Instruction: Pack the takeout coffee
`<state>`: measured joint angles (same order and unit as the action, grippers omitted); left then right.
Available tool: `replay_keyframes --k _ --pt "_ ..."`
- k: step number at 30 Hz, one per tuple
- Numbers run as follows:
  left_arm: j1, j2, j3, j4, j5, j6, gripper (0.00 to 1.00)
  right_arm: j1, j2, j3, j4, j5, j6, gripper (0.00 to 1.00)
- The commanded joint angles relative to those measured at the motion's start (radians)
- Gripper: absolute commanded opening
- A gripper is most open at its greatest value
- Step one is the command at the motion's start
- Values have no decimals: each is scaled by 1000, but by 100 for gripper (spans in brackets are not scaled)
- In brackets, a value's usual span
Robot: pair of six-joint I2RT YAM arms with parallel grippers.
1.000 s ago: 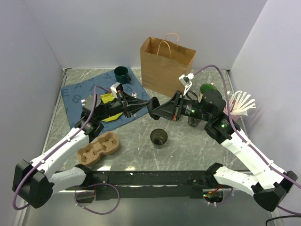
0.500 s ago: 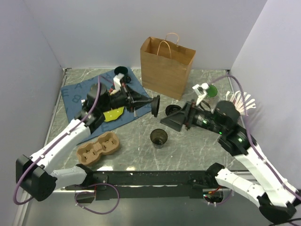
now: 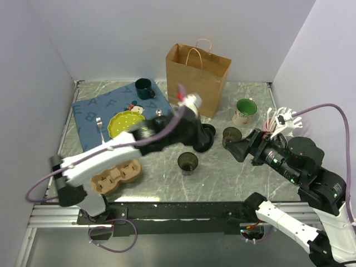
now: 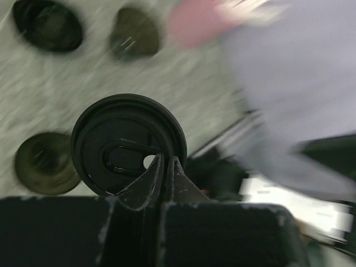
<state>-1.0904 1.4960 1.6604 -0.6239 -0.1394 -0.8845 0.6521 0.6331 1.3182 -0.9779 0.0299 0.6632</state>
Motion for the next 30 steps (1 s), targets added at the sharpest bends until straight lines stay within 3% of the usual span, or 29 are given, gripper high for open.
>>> replay_keyframes --k 1,14,30 --pt "-75 98 -20 -233 -259 52 1 3 -35 52 -174 169 -2 100" --pt "-161 187 -79 -215 -335 34 1 1 -87 42 -214 165 -5 100" --pt "-164 242 -76 -185 -350 68 1 1 -96 38 -217 174 -2 100"
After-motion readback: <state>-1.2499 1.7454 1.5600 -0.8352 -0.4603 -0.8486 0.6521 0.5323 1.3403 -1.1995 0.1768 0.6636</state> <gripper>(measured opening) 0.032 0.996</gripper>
